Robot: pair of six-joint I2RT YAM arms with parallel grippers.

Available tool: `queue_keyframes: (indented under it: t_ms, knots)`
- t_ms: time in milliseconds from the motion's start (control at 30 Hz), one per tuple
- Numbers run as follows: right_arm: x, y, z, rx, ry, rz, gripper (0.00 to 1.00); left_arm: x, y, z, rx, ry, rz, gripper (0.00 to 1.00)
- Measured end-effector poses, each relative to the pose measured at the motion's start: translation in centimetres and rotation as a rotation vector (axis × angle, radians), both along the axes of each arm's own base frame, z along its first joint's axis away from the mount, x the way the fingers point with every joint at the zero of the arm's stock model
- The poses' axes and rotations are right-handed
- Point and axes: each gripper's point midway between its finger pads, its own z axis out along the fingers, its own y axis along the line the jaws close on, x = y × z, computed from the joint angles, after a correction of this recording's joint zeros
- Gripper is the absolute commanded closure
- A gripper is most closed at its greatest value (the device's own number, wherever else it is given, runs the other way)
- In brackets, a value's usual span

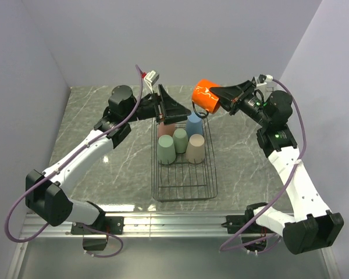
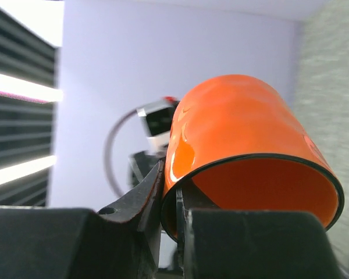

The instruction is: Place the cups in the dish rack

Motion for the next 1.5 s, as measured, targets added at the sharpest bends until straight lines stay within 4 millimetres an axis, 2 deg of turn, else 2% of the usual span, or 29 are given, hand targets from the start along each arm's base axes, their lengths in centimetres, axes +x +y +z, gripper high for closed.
queue_keyframes:
  t_ms: [167,300,367,400,500,533,600,633,667,833,867,900,967,1033,1100,1200,1267,1333,1433,1500]
  knots:
    - [-1.1,0.8,2.3,0.084,-0.068,0.058,1.00,-0.3,-0.1,0.5,-0.040,-0.006,-0.019,0.15]
    - [-2.1,2.1,2.2,0.116,-0.073,0.112,1.00,-0.4,-0.1,1.3,-0.068,-0.028,-0.028,0.21]
    - [-2.5,2.8,1.8,0.126,-0.057,0.137,1.00,-0.3,-0.2,1.5,-0.072,-0.033,-0.030,0.32]
    - [-2.7,3.1,1.6,0.128,-0.049,0.146,1.00,-0.2,-0.3,1.5,-0.073,-0.033,-0.031,0.44]
    - [-3.1,3.5,2.0,0.139,-0.060,0.159,1.00,0.2,-0.5,1.5,-0.065,-0.032,-0.036,0.63]
    - [-3.1,3.5,2.1,0.137,-0.073,0.157,1.00,0.2,-0.6,1.5,-0.063,-0.030,-0.042,0.74]
    - [-3.0,3.5,2.2,0.123,-0.101,0.146,1.00,0.2,-0.7,1.8,-0.059,-0.021,-0.045,0.85]
    - [-3.0,3.6,2.2,0.120,-0.108,0.147,1.00,0.3,-0.6,1.8,-0.055,-0.011,-0.043,0.97]
    - [-3.1,3.6,2.3,0.117,-0.125,0.147,1.00,0.3,-0.6,1.9,-0.054,-0.001,-0.041,1.00]
    - [-3.1,4.0,2.5,0.115,-0.151,0.150,1.00,0.6,-0.4,1.9,-0.020,-0.007,-0.021,1.00]
    - [-2.9,4.1,2.4,0.113,-0.153,0.152,0.98,0.7,-0.3,1.8,0.009,-0.016,-0.008,1.00]
    - [-2.9,4.1,2.4,0.110,-0.157,0.153,0.93,0.9,-0.2,1.8,0.035,-0.027,0.005,1.00]
    - [-2.9,4.2,2.2,0.085,-0.166,0.155,0.58,1.1,0.2,1.6,0.102,-0.054,0.037,1.00]
    - [-3.2,4.4,1.9,0.042,-0.140,0.161,0.31,1.6,0.6,1.0,0.179,-0.121,0.079,1.00]
    - [-3.4,4.1,1.3,-0.034,-0.120,0.149,0.20,1.9,1.1,-0.3,0.262,-0.167,0.114,1.00]
    - [-3.8,2.9,-0.3,-0.143,-0.082,0.120,0.19,1.6,2.1,-2.4,0.357,-0.198,0.129,1.00]
    - [-4.0,1.3,-1.8,-0.202,-0.038,0.084,0.18,1.3,2.9,-3.7,0.403,-0.211,0.144,1.00]
    - [-4.0,-0.5,-2.7,-0.253,-0.020,0.032,0.18,1.0,4.2,-6.0,0.473,-0.192,0.168,1.00]
    - [-4.3,-2.6,-3.3,-0.339,0.011,-0.032,0.18,0.8,5.7,-9.2,0.573,-0.156,0.181,1.00]
    - [-4.5,-3.8,-3.4,-0.418,0.023,-0.075,0.18,0.6,6.3,-10.6,0.625,-0.151,0.176,1.00]
